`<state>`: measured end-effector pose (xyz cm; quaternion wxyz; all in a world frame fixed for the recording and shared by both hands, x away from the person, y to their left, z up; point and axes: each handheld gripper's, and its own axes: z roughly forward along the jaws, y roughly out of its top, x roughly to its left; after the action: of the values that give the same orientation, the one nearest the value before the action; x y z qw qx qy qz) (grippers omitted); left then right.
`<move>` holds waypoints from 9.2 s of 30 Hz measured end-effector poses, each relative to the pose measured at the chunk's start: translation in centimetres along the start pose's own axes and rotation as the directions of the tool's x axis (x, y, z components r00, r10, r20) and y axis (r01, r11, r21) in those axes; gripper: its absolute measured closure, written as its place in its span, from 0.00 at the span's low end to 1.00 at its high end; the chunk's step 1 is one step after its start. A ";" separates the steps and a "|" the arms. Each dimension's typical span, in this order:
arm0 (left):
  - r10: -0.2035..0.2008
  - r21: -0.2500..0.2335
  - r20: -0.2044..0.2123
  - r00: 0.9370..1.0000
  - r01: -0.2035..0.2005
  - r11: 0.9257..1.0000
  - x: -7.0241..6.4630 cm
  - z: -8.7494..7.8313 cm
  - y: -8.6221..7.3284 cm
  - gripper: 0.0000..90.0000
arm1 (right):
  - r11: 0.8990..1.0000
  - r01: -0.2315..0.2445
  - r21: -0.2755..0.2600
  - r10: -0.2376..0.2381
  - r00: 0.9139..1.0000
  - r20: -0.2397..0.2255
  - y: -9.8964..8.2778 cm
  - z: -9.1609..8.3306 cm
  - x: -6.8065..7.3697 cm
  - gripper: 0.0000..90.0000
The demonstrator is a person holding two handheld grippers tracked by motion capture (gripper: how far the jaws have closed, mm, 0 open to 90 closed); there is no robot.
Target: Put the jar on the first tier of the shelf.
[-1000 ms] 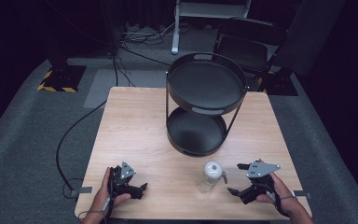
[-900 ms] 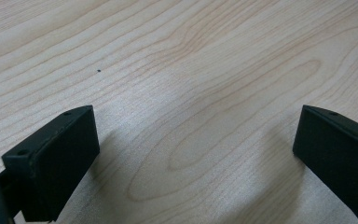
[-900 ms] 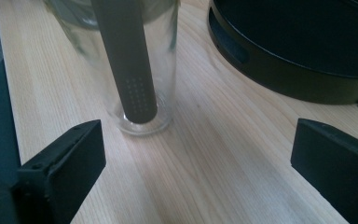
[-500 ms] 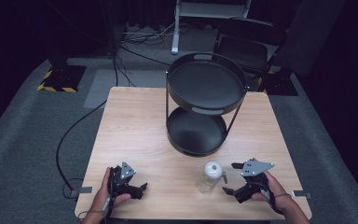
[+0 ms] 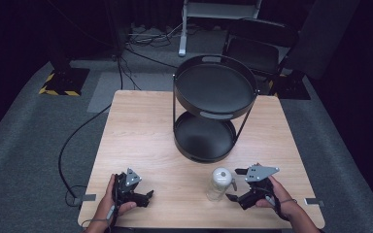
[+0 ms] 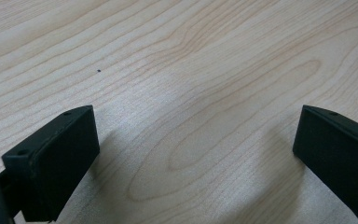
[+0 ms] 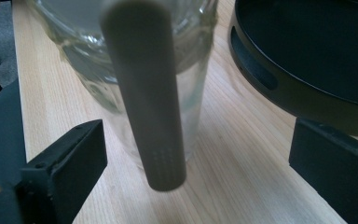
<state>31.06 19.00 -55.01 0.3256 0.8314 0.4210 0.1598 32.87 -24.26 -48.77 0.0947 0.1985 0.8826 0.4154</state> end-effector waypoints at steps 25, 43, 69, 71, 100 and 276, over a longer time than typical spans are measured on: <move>0.000 0.000 0.001 1.000 0.000 1.000 0.0 0.0 0.0 0.00 | 0.999 -0.025 -0.024 0.023 0.999 -0.048 0.9 2.3 0.8 0.07; 0.000 0.000 0.001 1.000 0.000 1.000 0.0 0.0 0.0 0.00 | 0.995 -0.037 -0.091 0.029 0.996 -0.090 0.9 2.7 1.1 0.27; 0.000 0.000 0.001 1.000 0.000 1.000 0.0 0.0 0.0 0.00 | 0.991 0.028 -0.133 -0.027 1.000 0.013 0.8 2.4 2.1 0.33; 0.000 0.000 0.001 1.000 0.000 1.000 0.0 0.0 0.0 0.00 | 0.991 0.025 -0.135 -0.023 1.000 0.018 0.8 2.3 2.1 0.33; 0.000 0.001 0.002 1.000 0.000 1.000 0.0 0.0 0.0 0.00 | 0.987 -0.061 -0.151 0.083 0.985 0.149 2.5 -0.6 -1.1 0.33; 0.000 0.000 0.002 1.000 0.000 1.000 0.0 0.0 0.0 0.00 | 0.985 -0.169 -0.037 0.172 0.931 0.323 7.1 6.4 -8.8 0.03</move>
<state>31.08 18.99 -55.01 0.3259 0.8315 0.4209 0.1588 44.85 -19.46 -47.38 0.2032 0.3394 0.8327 0.3875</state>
